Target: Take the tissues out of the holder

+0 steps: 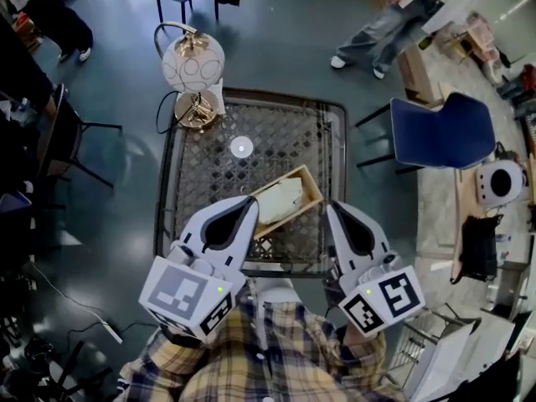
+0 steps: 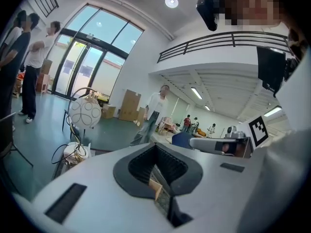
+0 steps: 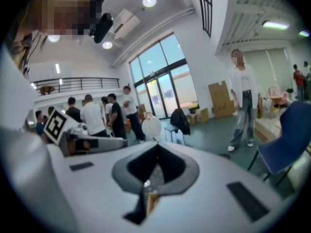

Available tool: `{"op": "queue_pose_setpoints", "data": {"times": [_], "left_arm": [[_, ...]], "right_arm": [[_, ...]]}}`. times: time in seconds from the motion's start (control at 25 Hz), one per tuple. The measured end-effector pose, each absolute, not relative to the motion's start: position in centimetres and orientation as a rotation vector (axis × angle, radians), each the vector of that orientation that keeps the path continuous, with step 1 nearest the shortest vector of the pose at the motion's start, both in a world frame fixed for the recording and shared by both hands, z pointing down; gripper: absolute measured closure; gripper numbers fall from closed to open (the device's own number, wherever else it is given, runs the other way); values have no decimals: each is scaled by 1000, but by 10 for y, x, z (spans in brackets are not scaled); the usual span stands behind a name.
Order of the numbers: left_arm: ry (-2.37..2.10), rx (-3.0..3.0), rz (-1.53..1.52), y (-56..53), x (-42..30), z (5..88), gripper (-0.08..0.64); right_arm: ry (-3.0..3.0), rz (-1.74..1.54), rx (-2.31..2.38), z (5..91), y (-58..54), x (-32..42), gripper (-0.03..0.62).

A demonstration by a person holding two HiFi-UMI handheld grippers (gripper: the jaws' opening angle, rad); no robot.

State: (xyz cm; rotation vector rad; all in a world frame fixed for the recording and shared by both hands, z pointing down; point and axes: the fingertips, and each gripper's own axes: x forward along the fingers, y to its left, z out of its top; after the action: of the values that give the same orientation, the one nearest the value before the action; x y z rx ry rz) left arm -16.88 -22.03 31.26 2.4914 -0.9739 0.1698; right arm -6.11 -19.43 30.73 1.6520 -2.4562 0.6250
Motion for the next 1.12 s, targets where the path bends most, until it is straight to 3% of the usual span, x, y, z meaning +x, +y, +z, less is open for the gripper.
{"op": "queue_pose_setpoints", "data": {"times": [0.84,1.12], "left_arm": [[-969,2331,269,-226,-131,382,545],[-896,2253,303,-220,-125,410,382]], "right_arm": [[-2462,720,1508,348,-216,-40,583],[-2470,747,1455,356,-218,-42,583]]}}
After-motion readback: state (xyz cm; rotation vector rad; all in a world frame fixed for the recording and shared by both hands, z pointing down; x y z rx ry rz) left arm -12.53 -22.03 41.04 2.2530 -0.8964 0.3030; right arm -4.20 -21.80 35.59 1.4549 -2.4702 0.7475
